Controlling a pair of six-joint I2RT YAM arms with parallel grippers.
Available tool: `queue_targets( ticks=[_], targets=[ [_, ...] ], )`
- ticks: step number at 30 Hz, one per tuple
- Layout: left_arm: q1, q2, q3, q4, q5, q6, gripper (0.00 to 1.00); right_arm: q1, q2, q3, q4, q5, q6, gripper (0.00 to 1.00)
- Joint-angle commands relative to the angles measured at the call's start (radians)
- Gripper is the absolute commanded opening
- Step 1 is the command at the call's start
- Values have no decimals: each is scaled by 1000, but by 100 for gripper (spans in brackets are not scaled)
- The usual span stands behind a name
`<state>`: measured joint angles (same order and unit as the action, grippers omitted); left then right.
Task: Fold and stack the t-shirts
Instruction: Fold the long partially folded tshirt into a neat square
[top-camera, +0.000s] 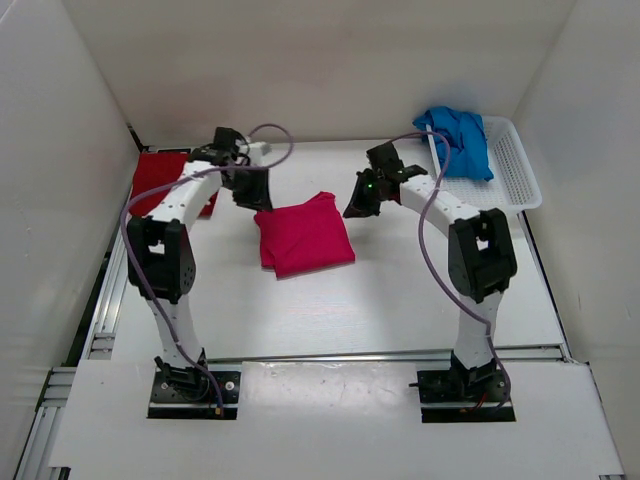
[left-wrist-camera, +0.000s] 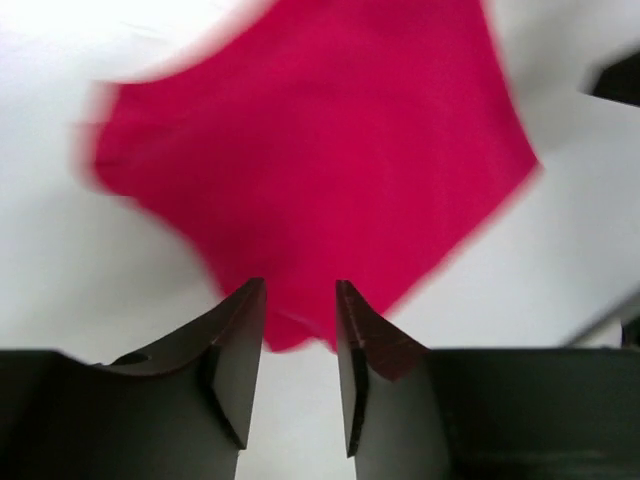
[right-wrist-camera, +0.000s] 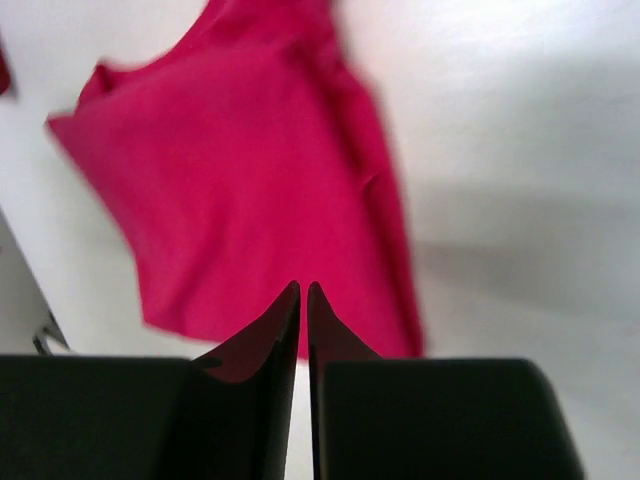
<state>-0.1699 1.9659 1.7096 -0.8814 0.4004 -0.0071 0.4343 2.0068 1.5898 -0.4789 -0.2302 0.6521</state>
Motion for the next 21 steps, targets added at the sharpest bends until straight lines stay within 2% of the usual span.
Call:
queue_targets(
  ticks=[1, 5, 9, 16, 21],
  targets=[
    [-101, -35, -126, -25, 101, 7, 44, 61, -46, -68, 19, -27, -26, 7],
    [-160, -6, -203, -25, 133, 7, 42, 72, -33, -166, 42, -67, 27, 1],
    [-189, 31, -212, -13, 43, 7, 42, 72, -23, -275, 144, -101, 112, 0],
    [-189, -6, -294, 25, -90, 7, 42, 113, -3, -366, 209, -153, 199, 0],
    [-160, -67, -349, 25, -109, 7, 43, 172, -55, -441, 233, -153, 235, 0]
  ],
)
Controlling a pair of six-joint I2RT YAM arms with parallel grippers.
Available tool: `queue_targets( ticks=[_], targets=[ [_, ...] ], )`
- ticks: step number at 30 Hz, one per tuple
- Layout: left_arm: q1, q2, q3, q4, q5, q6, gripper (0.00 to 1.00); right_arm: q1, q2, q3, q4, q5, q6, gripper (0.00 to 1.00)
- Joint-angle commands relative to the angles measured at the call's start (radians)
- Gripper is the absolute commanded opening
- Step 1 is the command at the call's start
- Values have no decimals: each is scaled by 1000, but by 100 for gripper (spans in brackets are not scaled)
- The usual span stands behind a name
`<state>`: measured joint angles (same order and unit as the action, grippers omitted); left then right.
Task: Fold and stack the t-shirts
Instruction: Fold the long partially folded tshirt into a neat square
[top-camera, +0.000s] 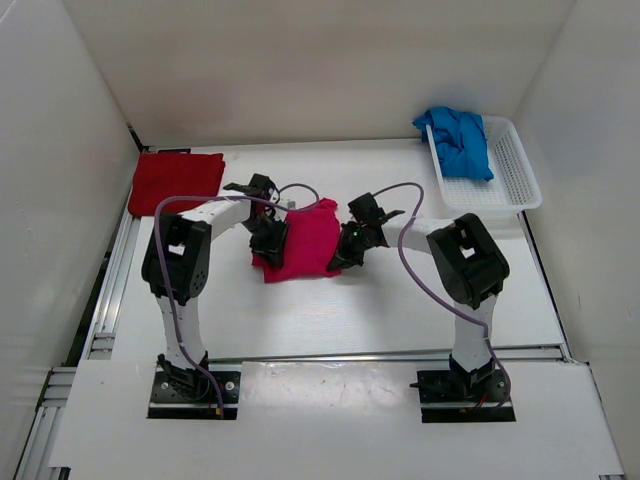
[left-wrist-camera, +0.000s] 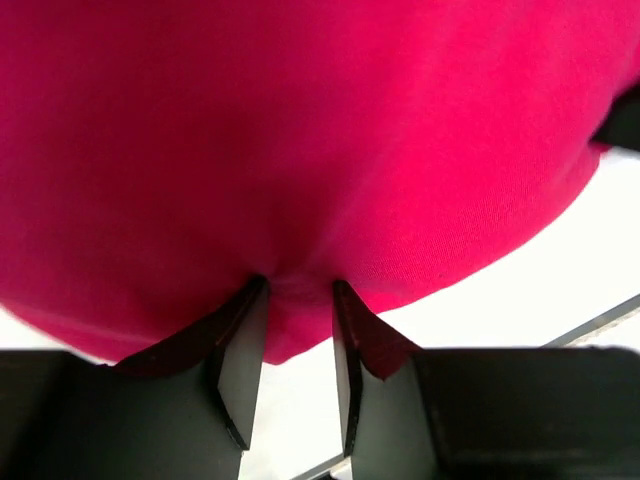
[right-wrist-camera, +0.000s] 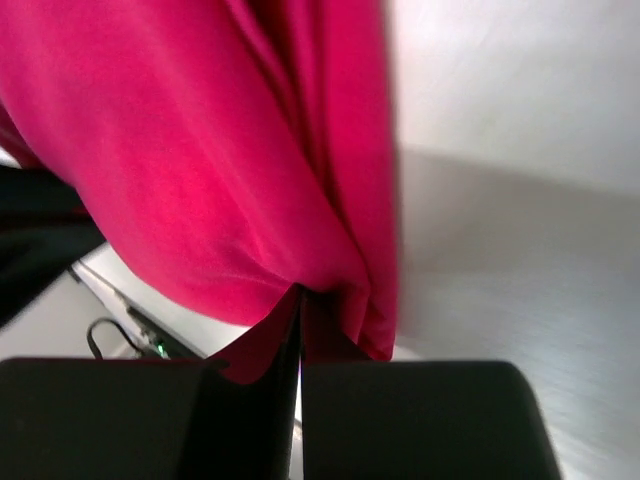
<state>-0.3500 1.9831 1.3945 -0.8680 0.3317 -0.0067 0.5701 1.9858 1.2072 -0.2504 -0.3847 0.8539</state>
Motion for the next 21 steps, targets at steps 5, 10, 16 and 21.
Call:
queue_targets(
  ticks=[5, 10, 16, 21],
  targets=[
    [68, -136, -45, -20, -28, 7, 47, 54, -94, -104, 17, 3, 62, 0],
    [138, -187, 70, -92, 65, 7, 54, 54, -119, 3, -68, 33, 17, 0],
    [149, -165, 91, -89, 32, 7, 100, 18, -30, 277, -197, 115, -41, 5],
    [183, -133, 23, -57, 47, 7, 100, -58, 85, 373, -253, 115, -30, 26]
  ],
)
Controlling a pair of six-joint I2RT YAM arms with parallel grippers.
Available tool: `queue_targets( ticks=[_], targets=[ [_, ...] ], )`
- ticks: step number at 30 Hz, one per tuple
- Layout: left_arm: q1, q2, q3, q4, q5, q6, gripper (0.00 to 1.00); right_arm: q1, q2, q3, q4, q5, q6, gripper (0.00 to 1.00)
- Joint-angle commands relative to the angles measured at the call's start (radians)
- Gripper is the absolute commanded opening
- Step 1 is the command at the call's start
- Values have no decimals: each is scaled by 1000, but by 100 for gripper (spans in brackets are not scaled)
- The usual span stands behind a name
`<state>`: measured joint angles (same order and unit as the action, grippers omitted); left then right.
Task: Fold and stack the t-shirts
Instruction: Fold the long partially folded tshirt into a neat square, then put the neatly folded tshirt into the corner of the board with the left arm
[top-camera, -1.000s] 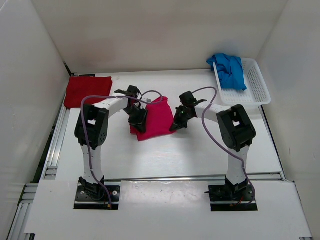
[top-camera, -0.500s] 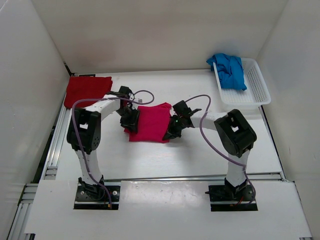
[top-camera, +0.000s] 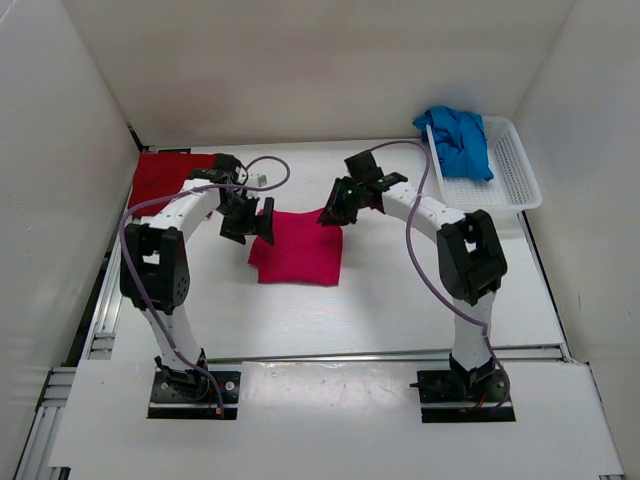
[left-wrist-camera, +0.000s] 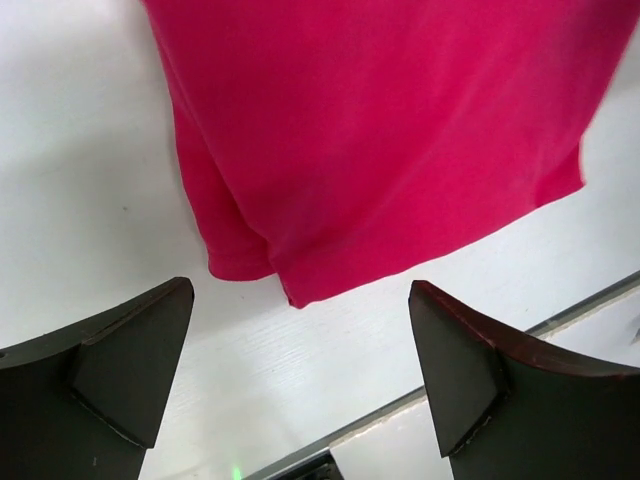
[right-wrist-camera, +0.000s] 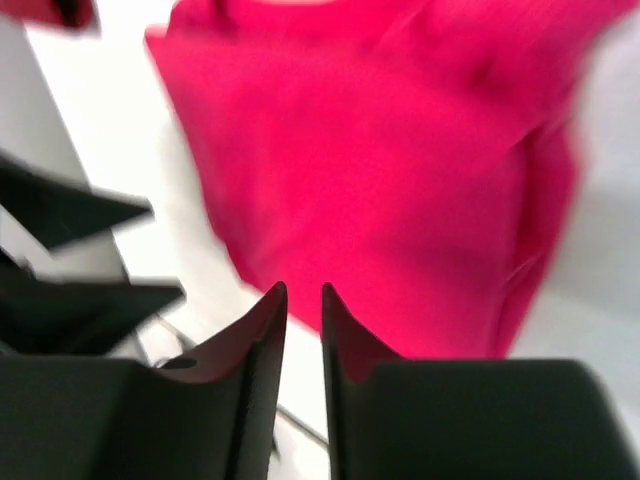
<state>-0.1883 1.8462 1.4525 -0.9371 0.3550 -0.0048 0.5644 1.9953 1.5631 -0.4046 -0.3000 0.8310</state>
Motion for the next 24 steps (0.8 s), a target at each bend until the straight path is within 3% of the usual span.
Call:
queue_targets(
  ticks=[1, 10, 13, 17, 20, 21, 24],
  targets=[
    [33, 25, -44, 12, 35, 5, 100, -61, 89, 43, -99, 30, -7, 26],
    [44, 122, -92, 84, 179, 5, 100, -129, 273, 195, -108, -24, -6, 23],
    [44, 174, -92, 84, 243, 5, 100, -129, 283, 166, -108, -2, 28, 23],
    [44, 266, -92, 61, 340, 5, 91, -129, 264, 95, -86, 10, 51, 23],
    [21, 320, -92, 61, 370, 5, 76, -129, 254, 43, -39, -1, 77, 22],
    [21, 352, -80, 61, 383, 5, 64, -129, 254, 17, -24, -13, 91, 22],
    [21, 396, -31, 38, 403, 5, 42, -129, 232, -14, 26, -24, 115, 22]
  ],
)
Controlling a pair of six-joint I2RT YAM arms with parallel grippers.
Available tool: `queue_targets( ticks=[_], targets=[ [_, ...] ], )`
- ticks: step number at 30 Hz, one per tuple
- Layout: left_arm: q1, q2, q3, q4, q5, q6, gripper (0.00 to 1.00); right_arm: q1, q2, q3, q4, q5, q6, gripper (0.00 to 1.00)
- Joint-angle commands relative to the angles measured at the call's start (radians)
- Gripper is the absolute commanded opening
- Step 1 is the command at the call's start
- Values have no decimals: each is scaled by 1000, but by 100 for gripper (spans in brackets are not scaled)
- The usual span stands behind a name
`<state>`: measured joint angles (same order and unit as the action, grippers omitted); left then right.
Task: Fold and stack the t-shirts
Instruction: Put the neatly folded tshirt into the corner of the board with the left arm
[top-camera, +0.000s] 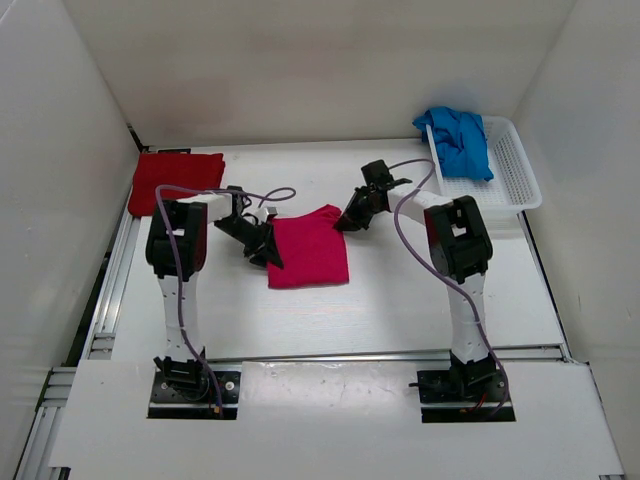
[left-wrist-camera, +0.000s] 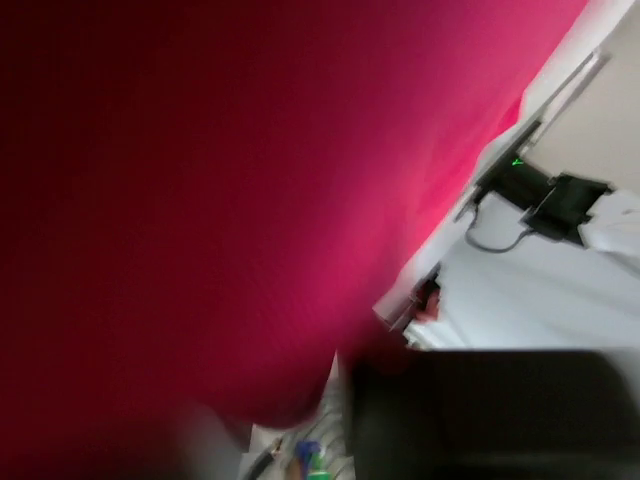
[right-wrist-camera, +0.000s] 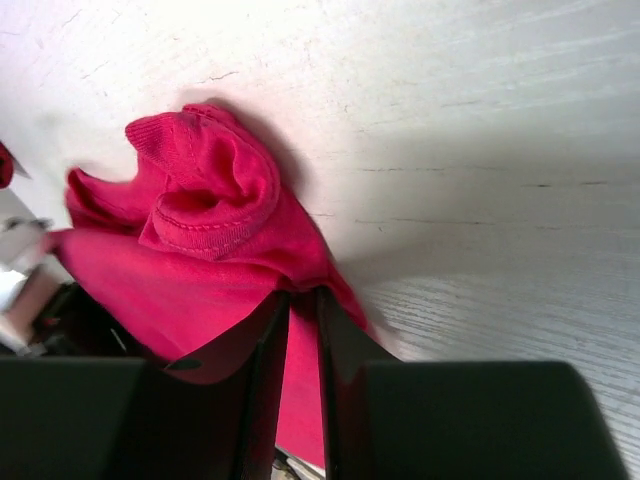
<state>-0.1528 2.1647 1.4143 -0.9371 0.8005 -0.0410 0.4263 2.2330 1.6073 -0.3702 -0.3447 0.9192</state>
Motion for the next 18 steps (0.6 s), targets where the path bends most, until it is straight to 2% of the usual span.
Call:
queue_targets(
  ticks=[1, 2, 3, 10, 14, 18],
  targets=[
    [-1, 89, 37, 38, -43, 41, 32, 9, -6, -70, -9, 21, 27, 22],
    [8, 89, 50, 29, -43, 41, 16, 9, -15, -70, 2, 21, 27, 22],
    [31, 89, 61, 29, -43, 41, 10, 9, -25, -81, 2, 21, 27, 22],
    [119, 20, 204, -37, -69, 41, 10, 0, -146, -90, -2, 1, -54, 22],
    [128, 20, 380, -118, -196, 41, 10, -12, -260, -90, -45, 50, -117, 27],
    [128, 69, 567, -196, -357, 41, 10, -35, -320, -69, -133, 95, -175, 27]
  ],
)
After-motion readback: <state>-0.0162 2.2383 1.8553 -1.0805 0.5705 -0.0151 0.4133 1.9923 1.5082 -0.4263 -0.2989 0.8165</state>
